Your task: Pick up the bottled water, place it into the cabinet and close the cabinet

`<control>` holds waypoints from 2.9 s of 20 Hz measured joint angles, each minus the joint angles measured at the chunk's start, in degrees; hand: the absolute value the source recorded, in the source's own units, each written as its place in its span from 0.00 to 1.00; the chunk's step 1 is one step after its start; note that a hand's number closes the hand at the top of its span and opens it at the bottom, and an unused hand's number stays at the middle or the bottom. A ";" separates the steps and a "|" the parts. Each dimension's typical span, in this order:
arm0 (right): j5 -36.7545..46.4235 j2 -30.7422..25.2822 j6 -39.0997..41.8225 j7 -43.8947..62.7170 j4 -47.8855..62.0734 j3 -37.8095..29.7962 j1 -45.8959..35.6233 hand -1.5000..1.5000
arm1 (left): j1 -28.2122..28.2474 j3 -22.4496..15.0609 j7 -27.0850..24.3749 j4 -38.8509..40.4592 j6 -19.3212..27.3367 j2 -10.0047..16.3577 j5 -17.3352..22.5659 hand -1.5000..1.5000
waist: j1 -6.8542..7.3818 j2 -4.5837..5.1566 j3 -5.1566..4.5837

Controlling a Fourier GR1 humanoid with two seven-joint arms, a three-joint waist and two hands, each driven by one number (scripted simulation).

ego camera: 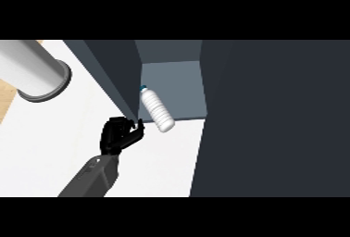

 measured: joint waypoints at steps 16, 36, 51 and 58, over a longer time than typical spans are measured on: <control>-1.44 1.26 -0.91 2.20 -5.70 4.34 5.15 1.00 | 10.08 -9.28 0.73 -27.97 -17.54 1.69 -1.35 0.00 | 4.08 -1.30 0.23; 0.28 3.34 -10.92 7.87 -6.79 34.14 -4.29 1.00 | 36.82 -1.37 0.11 -58.83 -20.06 27.08 -0.04 0.00 | 5.34 -1.39 0.01; 22.60 17.62 -33.71 16.80 -0.57 61.98 -32.39 1.00 | 44.12 4.84 2.85 -69.00 -24.17 35.71 5.20 0.00 | 5.63 -1.42 -0.08; 26.98 25.85 -51.08 17.48 12.77 68.50 -48.69 1.00 | 46.87 7.64 5.31 -75.20 -23.75 38.01 7.40 0.00 | 6.66 -0.87 0.19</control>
